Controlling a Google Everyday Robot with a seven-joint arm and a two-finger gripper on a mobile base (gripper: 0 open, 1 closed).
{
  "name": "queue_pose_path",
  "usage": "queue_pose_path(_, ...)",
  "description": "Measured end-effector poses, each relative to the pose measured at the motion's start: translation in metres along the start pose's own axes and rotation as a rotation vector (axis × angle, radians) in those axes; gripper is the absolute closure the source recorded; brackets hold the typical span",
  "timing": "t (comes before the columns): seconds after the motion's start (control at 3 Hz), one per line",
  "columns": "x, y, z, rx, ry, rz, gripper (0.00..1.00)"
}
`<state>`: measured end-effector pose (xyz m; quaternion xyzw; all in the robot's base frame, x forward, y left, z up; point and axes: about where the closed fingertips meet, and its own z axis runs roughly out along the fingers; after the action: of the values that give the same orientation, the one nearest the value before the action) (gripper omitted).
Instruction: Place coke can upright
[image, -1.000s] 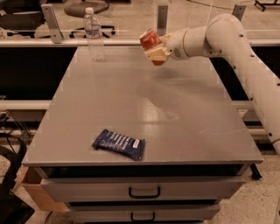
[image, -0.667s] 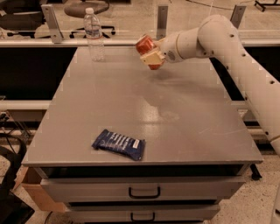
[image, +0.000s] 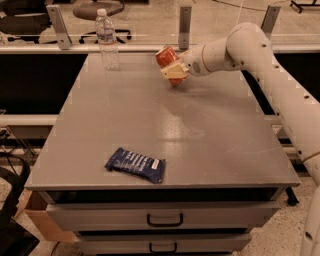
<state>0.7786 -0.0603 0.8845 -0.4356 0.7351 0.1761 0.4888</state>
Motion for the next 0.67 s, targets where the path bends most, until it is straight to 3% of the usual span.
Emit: queue_pose_path(0.67, 0.0256, -0.0087, 0.0003, -0.042, -0.020, 0.134, 1.00)
